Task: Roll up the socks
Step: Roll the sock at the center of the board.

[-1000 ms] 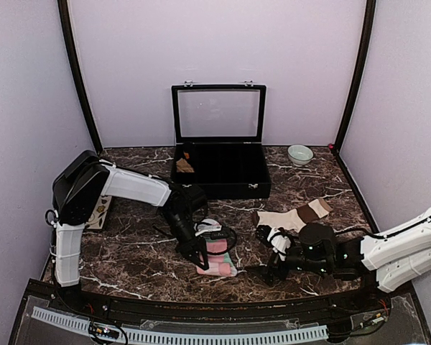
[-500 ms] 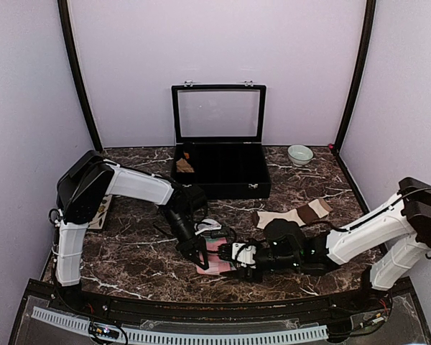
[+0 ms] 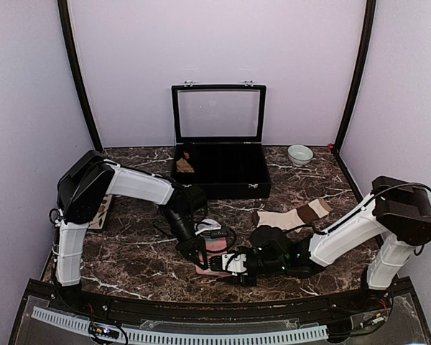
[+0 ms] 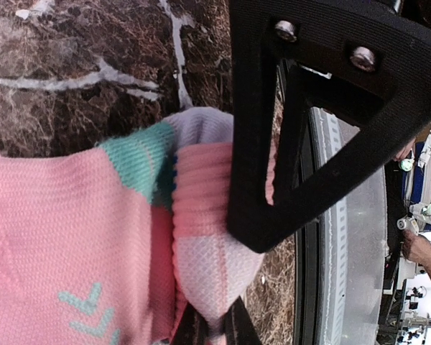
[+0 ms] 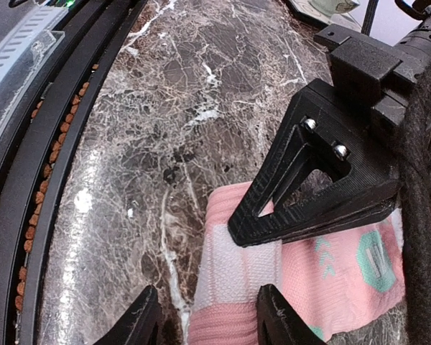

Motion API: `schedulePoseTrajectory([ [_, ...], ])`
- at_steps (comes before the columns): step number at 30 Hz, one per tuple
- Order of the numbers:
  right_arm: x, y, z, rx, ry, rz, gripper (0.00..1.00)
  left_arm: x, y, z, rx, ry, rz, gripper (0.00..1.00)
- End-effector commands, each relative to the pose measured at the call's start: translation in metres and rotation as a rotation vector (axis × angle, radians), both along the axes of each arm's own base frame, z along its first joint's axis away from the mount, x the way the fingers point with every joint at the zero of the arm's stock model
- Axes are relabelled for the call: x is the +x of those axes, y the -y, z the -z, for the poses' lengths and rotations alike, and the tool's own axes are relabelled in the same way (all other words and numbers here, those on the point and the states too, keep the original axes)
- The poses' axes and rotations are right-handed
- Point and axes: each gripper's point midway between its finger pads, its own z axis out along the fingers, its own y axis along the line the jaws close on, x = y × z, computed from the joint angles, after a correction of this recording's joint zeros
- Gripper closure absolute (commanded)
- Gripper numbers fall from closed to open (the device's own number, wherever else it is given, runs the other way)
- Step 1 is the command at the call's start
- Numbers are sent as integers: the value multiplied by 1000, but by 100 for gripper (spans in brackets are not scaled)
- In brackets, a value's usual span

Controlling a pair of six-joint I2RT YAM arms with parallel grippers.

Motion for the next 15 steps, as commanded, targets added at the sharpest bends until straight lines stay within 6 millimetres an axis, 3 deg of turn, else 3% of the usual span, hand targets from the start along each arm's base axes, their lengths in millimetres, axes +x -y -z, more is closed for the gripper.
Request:
schedulePoseTrajectory([
  [1, 6, -5, 4, -1, 29, 13, 55, -4, -44, 53, 255, 43, 43, 100],
  [7, 6, 5, 30, -81, 7, 22, 61, -5, -46, 52, 257, 38, 57, 100],
  [11, 0, 11, 46, -152, -36, 6, 76, -7, -45, 45, 235, 24, 68, 99],
  [15, -3, 18, 61, -221, -66, 3, 83, -8, -42, 27, 172, 11, 69, 81],
])
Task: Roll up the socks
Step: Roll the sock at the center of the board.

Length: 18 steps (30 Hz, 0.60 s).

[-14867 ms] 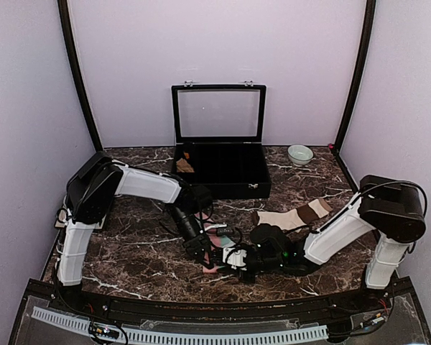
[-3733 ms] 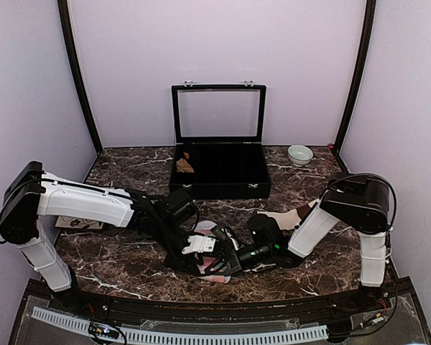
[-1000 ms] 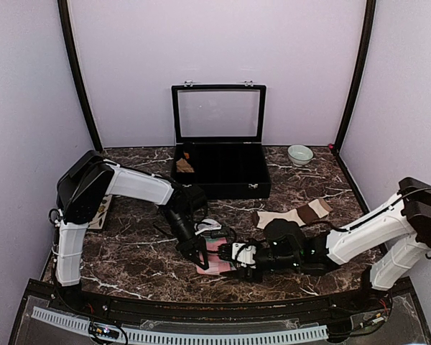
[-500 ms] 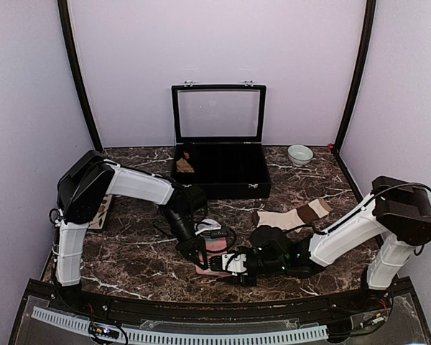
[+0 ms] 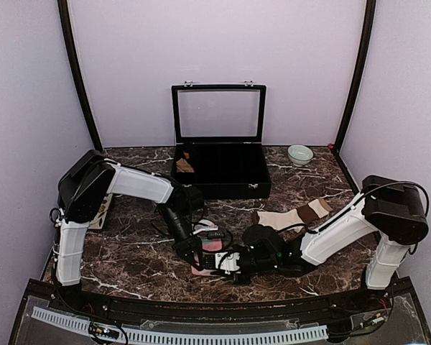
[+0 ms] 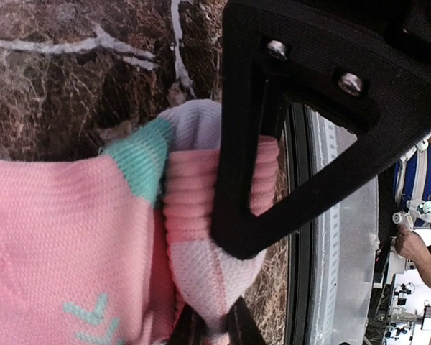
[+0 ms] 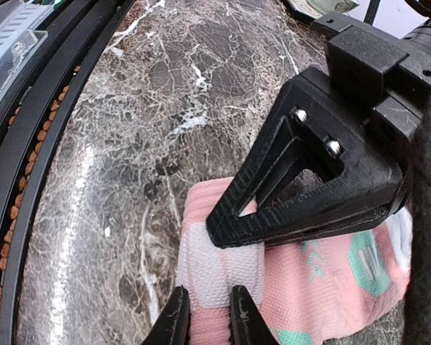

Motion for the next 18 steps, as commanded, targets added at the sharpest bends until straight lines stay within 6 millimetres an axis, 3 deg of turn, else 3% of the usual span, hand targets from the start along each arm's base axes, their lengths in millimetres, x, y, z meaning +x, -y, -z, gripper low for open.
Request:
schedulePoseTrajectory([
  [1, -13, 32, 57, -219, -91, 2, 83, -6, -35, 25, 141, 39, 65, 77],
  [6, -17, 39, 79, -290, -123, -6, 88, 2, -37, 11, 112, 70, 41, 61],
  [13, -26, 42, 92, -318, -287, 34, 100, 57, -44, -29, 8, 270, -146, 54],
  [18, -28, 49, 96, -320, -482, 114, 100, 70, -50, -46, -42, 444, -174, 50],
])
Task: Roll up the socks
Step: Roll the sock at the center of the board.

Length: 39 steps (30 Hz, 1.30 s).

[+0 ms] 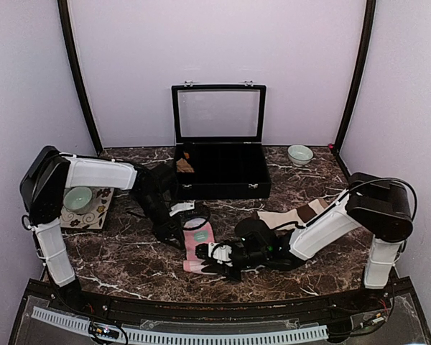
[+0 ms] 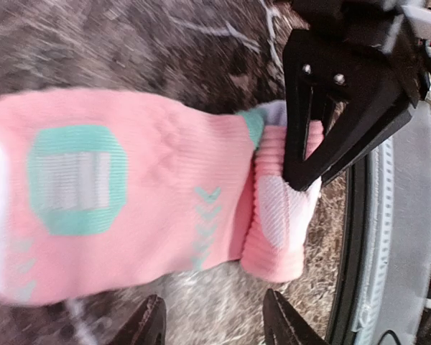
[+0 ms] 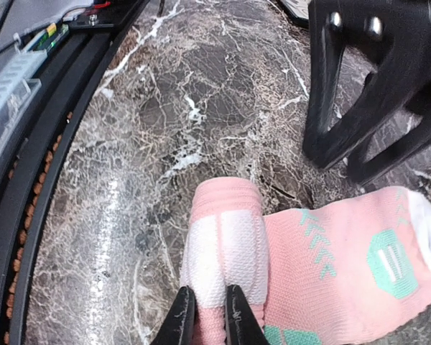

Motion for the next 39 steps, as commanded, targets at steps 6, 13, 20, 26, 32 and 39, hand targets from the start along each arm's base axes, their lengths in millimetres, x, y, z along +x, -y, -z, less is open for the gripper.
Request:
schedulePoseTrajectory([
  [6, -39, 77, 86, -388, -520, 160, 100, -2, -2, -24, -103, 160, 3, 52],
  [13, -45, 78, 94, -477, -870, 287, 100, -36, -4, -27, -160, 228, 121, 56],
  [20, -39, 75, 94, -464, -998, 381, 100, -55, 4, -24, -221, 316, 155, 56],
  [26, -27, 77, 100, -482, -1106, 487, 100, -59, 22, -5, -171, 390, 217, 56],
  [32, -23, 85, 109, -533, -1107, 574, 100, -48, 31, 8, -102, 421, 205, 57],
  [39, -19, 77, 107, -486, -1139, 604, 100, -38, 25, 32, -7, 467, 186, 74],
])
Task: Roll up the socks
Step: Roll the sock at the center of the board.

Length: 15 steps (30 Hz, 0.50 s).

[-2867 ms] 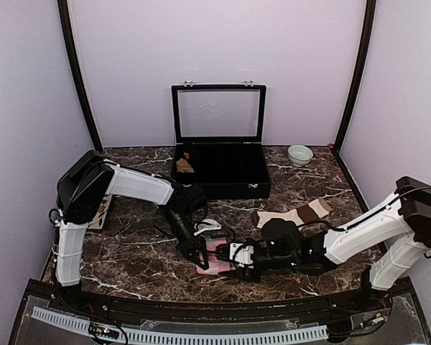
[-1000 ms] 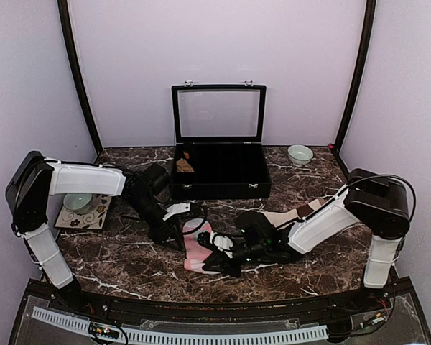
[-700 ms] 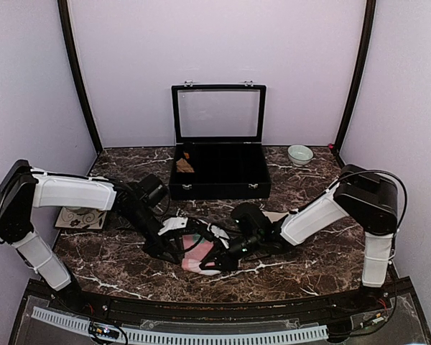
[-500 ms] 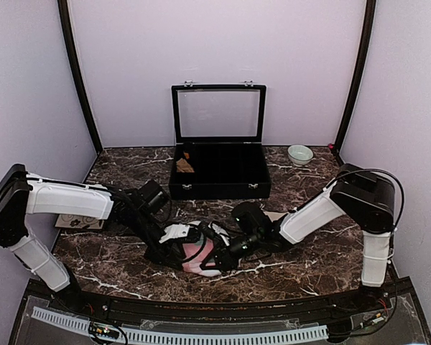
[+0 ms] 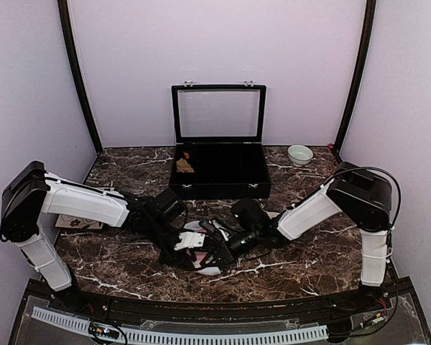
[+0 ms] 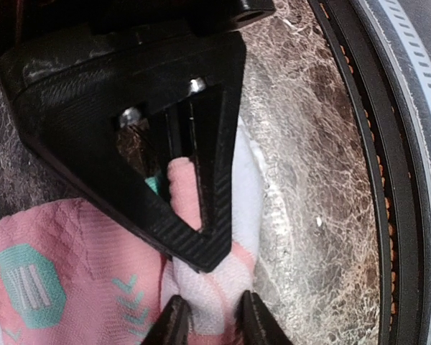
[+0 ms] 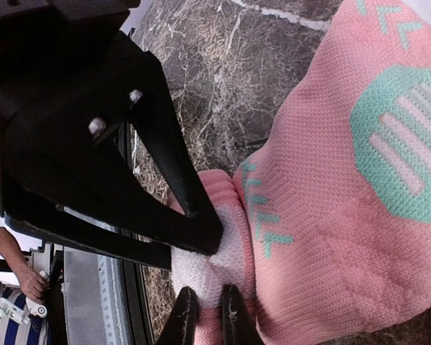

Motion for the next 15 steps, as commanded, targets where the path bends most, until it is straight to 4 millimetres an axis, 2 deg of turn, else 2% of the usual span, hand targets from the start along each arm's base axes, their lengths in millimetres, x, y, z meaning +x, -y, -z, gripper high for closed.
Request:
schedulePoseTrajectory([
  [1, -31, 74, 99, -435, -189, 103, 100, 12, -5, 20, 88, 43, -46, 77],
  [6, -28, 74, 92, -392, -154, 117, 96, 7, -14, 36, 150, 17, -28, 79],
  [10, -27, 76, 87, -360, -117, 122, 85, 3, -16, 39, 174, -21, -21, 78],
  [15, -12, 77, 61, -266, 42, 164, 75, 4, -17, 42, 194, -90, -24, 94],
])
